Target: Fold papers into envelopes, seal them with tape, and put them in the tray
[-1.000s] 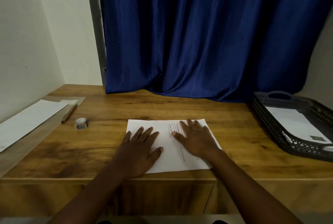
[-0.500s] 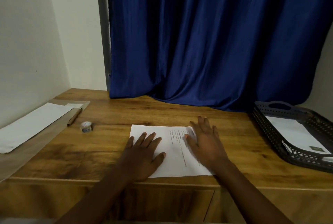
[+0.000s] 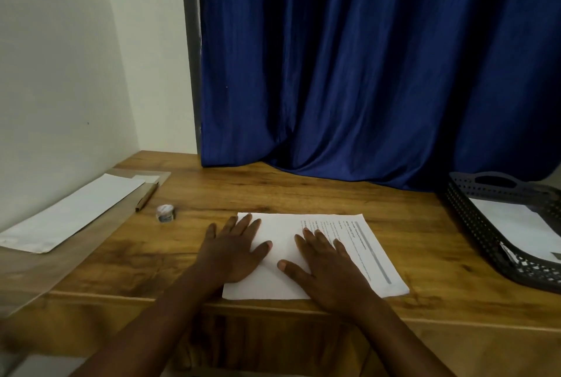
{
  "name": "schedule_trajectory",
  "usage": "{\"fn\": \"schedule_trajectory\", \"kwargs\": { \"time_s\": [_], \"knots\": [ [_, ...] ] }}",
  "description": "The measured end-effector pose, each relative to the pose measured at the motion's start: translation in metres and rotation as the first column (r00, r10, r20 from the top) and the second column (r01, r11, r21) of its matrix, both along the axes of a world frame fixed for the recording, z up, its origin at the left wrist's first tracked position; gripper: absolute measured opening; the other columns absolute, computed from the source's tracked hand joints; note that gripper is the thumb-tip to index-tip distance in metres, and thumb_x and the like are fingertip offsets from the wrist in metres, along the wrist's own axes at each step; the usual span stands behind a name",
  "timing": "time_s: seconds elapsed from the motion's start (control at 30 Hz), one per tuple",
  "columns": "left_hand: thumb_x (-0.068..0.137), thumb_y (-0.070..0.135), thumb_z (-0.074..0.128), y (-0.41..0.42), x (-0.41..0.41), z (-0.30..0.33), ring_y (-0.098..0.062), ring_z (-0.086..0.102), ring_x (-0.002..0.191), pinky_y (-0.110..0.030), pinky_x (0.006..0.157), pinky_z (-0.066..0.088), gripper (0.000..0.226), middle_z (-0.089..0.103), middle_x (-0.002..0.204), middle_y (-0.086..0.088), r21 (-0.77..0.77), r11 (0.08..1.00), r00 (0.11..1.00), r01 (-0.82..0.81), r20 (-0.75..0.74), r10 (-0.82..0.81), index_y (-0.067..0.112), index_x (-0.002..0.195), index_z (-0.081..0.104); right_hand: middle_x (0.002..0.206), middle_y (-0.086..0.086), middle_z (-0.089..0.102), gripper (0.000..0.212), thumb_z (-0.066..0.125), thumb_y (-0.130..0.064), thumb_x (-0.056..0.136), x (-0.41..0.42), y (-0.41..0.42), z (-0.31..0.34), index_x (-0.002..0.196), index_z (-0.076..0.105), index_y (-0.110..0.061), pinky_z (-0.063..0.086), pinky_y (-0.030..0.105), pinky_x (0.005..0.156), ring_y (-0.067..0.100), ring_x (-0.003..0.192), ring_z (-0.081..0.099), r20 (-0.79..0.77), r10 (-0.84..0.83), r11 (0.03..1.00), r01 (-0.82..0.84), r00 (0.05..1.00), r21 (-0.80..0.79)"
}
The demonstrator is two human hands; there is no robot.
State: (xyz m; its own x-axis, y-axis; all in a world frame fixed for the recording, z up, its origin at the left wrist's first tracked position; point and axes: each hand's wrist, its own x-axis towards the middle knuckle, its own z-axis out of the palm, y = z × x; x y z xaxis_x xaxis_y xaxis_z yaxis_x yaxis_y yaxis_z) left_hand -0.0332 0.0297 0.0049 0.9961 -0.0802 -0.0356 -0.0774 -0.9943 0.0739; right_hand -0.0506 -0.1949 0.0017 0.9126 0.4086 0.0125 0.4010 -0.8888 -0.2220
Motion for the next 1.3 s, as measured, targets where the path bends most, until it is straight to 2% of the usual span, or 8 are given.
{"fn": "schedule_trajectory", "kwargs": {
  "time_s": [0.3,0.47,0.63,0.83,0.97,1.1,1.2,1.3],
  "knots": [
    [0.098,0.070,0.016,0.007,-0.004,-0.003,-0.024,-0.005,0.157,-0.055,0.125,0.000,0.077,-0.001,0.170,0.002,-0.039,0.996,0.996,-0.081,0.042,0.083,0.029,0.162,0.003,0.158,-0.011,0.038,0.069,0.017,-0.072,0.095,-0.026,0.000,0.010,0.146,0.046,-0.035,0.022,0.044,0.124,0.007,0.149,0.026,0.354,0.116,0.983,-0.157,0.928,0.091],
    [0.098,0.070,0.016,0.005,-0.022,-0.006,-0.029,-0.001,0.157,-0.055,0.124,0.000,0.077,0.006,0.170,-0.001,-0.109,0.979,0.983,-0.170,0.051,0.176,0.028,0.161,0.011,0.162,-0.016,-0.013,0.098,0.024,-0.092,0.080,-0.046,0.000,0.004,0.159,0.004,-0.037,-0.018,0.037,0.116,0.007,0.148,-0.016,0.158,0.259,0.963,-0.241,0.953,-0.122],
    [0.094,0.075,0.021,0.010,-0.058,-0.008,-0.026,0.017,0.153,-0.050,0.124,0.013,0.077,0.028,0.163,0.001,-0.190,0.963,0.968,-0.192,0.128,0.218,0.030,0.156,0.031,0.147,-0.006,0.054,0.085,0.042,-0.082,0.075,-0.054,-0.009,-0.012,0.144,0.047,-0.033,0.040,0.043,0.104,0.015,0.132,0.055,0.298,0.284,0.953,-0.234,0.911,-0.194],
    [0.078,0.092,0.008,0.029,-0.096,0.008,-0.006,0.056,0.107,-0.033,0.093,0.046,0.080,0.059,0.116,0.017,-0.518,0.854,0.956,-0.045,0.226,0.187,0.046,0.115,0.061,0.142,-0.037,0.042,0.068,0.084,-0.049,0.068,-0.063,-0.033,-0.014,0.128,0.054,-0.047,0.025,0.025,0.110,-0.013,0.136,0.034,0.295,0.221,0.958,-0.264,0.930,0.115],
    [0.079,0.092,0.029,0.055,-0.075,0.004,-0.007,0.061,0.110,-0.040,0.101,0.045,0.075,0.070,0.114,0.021,-0.887,0.446,0.954,-0.115,0.026,0.298,0.042,0.117,0.070,0.130,-0.054,0.039,0.047,0.071,-0.019,0.091,-0.065,-0.046,-0.003,0.119,0.061,-0.056,0.030,0.001,0.103,-0.026,0.127,0.033,0.080,0.137,0.789,-0.157,0.987,0.594],
    [0.095,0.073,0.021,0.050,-0.051,0.013,-0.021,0.067,0.108,-0.044,0.102,0.042,0.076,0.078,0.102,0.003,-0.995,0.023,0.957,-0.102,-0.092,0.274,0.020,0.111,0.074,0.111,-0.023,0.072,0.022,0.066,-0.024,0.091,-0.061,-0.046,0.022,0.109,0.070,-0.035,0.055,0.019,0.082,0.001,0.103,0.067,-0.162,0.134,0.534,0.066,0.978,0.843],
    [0.106,0.052,0.022,0.035,-0.041,0.025,-0.033,0.063,0.108,-0.044,0.104,0.040,0.058,0.070,0.111,-0.018,-0.993,0.015,0.981,-0.116,-0.113,0.155,0.016,0.114,0.066,0.104,-0.015,0.075,0.021,0.066,-0.020,0.091,-0.050,-0.045,0.033,0.110,0.068,-0.028,0.057,0.022,0.080,0.007,0.097,0.071,-0.224,0.075,0.422,0.173,0.972,0.890],
    [0.081,0.057,0.075,0.026,-0.031,0.028,-0.010,0.069,0.106,-0.038,0.092,0.055,0.049,0.073,0.120,0.007,-0.948,0.307,0.994,-0.084,-0.058,0.096,0.046,0.126,0.059,0.108,-0.003,0.077,0.027,0.068,-0.022,0.089,-0.032,-0.047,0.035,0.116,0.066,-0.022,0.058,0.041,0.092,0.019,0.100,0.072,-0.340,0.041,0.272,0.317,0.940,0.909]
  ]
}}
